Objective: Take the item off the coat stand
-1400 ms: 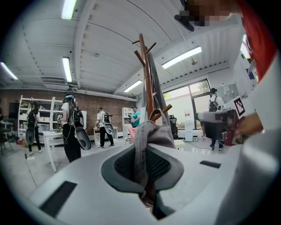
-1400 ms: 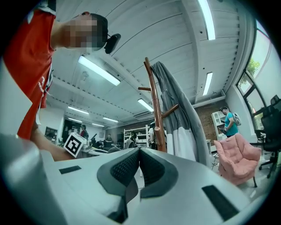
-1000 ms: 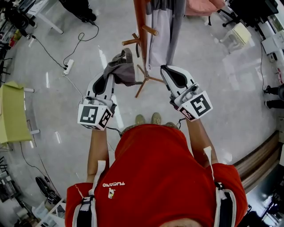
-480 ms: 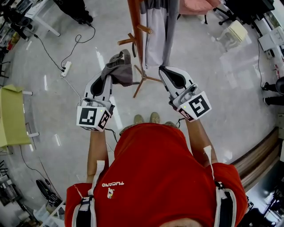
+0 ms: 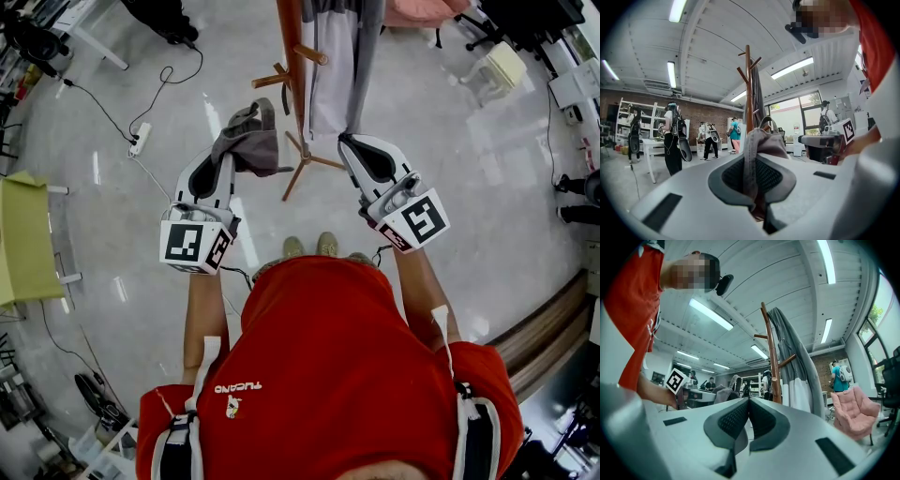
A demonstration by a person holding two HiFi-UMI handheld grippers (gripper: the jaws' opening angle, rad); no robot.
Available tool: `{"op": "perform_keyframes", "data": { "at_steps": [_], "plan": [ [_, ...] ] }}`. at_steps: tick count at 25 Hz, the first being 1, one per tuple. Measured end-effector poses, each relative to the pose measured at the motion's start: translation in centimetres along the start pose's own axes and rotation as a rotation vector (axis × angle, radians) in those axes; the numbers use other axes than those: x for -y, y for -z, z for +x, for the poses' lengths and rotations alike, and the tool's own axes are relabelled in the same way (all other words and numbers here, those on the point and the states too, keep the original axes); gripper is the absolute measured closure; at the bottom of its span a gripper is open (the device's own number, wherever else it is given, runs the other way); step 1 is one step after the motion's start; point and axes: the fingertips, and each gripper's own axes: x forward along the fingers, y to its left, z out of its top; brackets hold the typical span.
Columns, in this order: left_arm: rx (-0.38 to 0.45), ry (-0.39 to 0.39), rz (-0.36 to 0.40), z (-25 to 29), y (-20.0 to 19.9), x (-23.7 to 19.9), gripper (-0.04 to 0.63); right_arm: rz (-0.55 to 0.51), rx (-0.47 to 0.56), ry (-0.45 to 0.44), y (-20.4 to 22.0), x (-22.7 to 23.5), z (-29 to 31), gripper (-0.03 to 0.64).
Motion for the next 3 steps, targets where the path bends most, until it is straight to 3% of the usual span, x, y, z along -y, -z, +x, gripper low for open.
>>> {"op": "perform_keyframes", "data": {
  "at_steps": [3],
  "plan": [
    [-0.006, -0.005, -0.003, -0.24, 0.32, 0.04, 0.572, 0.001, -0.001, -0.003, 0.06, -0.21, -0.06, 0.594]
  ]
}}
